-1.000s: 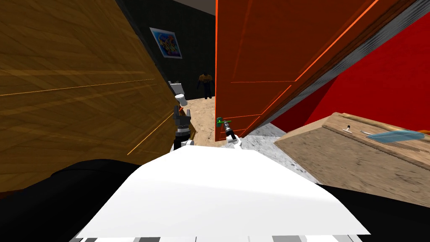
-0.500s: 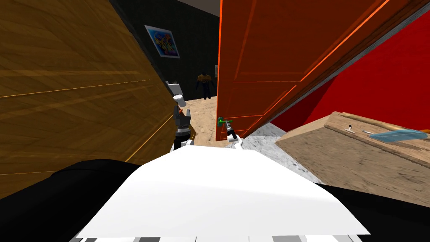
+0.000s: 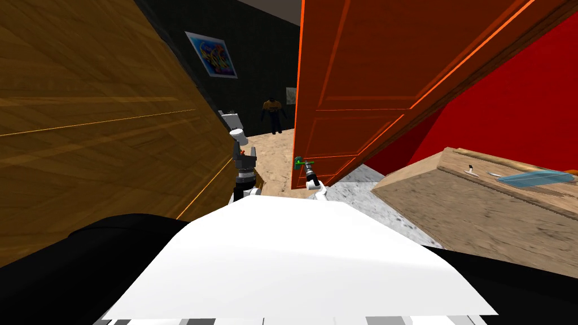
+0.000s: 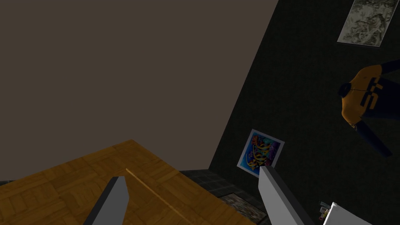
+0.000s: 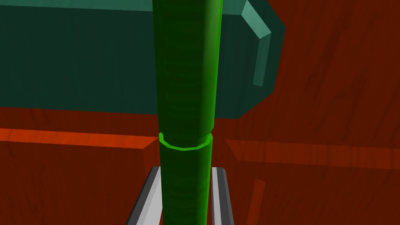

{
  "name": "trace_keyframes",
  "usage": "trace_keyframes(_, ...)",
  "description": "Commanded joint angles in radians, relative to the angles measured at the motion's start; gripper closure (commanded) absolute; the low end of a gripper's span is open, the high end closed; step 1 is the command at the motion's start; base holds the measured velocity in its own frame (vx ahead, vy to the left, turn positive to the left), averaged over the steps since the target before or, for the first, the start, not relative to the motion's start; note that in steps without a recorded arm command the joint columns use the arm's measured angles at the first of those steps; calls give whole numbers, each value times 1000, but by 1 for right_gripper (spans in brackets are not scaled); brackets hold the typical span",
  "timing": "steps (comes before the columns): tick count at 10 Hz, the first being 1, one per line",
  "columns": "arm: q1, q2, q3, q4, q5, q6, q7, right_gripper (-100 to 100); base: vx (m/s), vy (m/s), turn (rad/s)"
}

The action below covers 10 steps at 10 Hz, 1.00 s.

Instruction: Push the door open

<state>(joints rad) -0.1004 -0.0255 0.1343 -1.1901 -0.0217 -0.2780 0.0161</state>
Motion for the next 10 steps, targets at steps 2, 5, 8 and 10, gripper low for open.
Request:
trace_keyframes(2, -16, 4, -43, 11, -4, -10, 7, 100, 142, 125, -87)
trace_keyframes(5, -23, 25, -81, 22, -7, -10, 15, 100, 148, 178, -95)
trace_keyframes(8, -22, 29, -98, 26, -9, -11, 17, 100, 115, 101, -53)
trace_keyframes(10, -23, 8, -125, 24, -11, -11, 27, 100, 134, 71, -63)
